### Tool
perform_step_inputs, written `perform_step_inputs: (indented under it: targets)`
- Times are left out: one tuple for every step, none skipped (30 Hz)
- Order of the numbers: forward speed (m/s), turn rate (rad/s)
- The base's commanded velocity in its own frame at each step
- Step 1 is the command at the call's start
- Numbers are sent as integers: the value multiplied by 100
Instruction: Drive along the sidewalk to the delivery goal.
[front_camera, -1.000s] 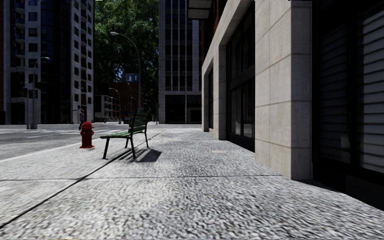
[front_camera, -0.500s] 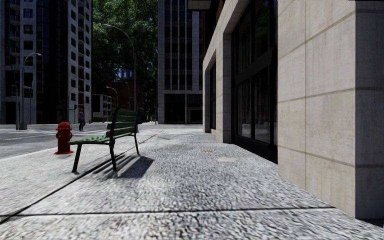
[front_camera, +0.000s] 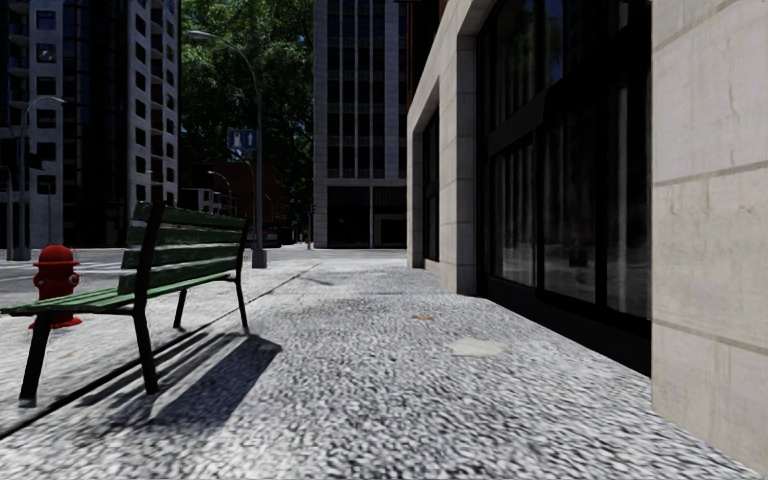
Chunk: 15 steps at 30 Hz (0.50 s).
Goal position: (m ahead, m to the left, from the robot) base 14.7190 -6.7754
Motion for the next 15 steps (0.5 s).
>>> perform_step_inputs:
  targets:
    - [200, 0]
    - [200, 0]
    - [200, 0]
    - [200, 0]
    - [200, 0]
    - [200, 0]
    - [200, 0]
    - [200, 0]
    - [200, 0]
    - [200, 0]
    - [200, 0]
    - [200, 0]
    - [200, 0]
    - [200, 0]
    - [200, 0]
